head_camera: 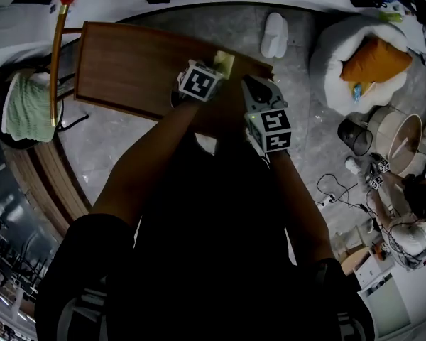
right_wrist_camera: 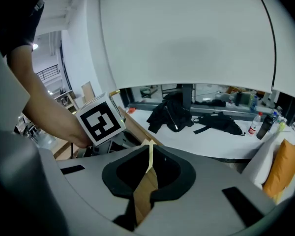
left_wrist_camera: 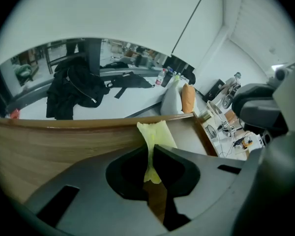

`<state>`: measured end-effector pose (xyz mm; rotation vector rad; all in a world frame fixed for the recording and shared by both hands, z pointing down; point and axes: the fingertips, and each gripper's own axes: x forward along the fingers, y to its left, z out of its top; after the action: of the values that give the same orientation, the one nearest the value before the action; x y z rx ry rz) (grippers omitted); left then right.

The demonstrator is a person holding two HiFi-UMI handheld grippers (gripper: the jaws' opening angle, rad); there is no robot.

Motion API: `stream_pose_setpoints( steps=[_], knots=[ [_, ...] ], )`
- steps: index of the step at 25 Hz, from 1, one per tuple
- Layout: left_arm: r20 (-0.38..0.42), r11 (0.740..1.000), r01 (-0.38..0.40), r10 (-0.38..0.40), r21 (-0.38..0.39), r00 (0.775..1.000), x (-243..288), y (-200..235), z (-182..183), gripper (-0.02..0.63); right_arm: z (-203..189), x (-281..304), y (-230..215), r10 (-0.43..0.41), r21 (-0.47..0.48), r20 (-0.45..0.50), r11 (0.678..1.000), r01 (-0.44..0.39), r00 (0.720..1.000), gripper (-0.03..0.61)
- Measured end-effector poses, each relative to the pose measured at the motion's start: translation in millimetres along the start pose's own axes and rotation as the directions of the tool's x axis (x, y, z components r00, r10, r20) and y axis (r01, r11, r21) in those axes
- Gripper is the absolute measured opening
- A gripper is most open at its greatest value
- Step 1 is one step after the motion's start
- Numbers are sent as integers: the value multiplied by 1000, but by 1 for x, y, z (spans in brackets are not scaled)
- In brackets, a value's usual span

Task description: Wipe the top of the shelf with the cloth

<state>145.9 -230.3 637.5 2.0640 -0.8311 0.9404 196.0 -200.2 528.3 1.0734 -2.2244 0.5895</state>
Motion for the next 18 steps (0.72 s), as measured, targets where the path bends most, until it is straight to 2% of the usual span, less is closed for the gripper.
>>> stream_pose_setpoints(
  steps=[8, 18],
  knots=[
    [8, 998, -59, 59, -31, 998, -35, 75, -15, 31, 31, 31, 38, 16, -27, -6, 999, -16, 1000, 34],
    [13, 989, -124, 125, -76, 992, -73, 160, -32, 31, 45, 54, 72, -2, -20, -25, 1000, 1, 1000, 35]
  ],
)
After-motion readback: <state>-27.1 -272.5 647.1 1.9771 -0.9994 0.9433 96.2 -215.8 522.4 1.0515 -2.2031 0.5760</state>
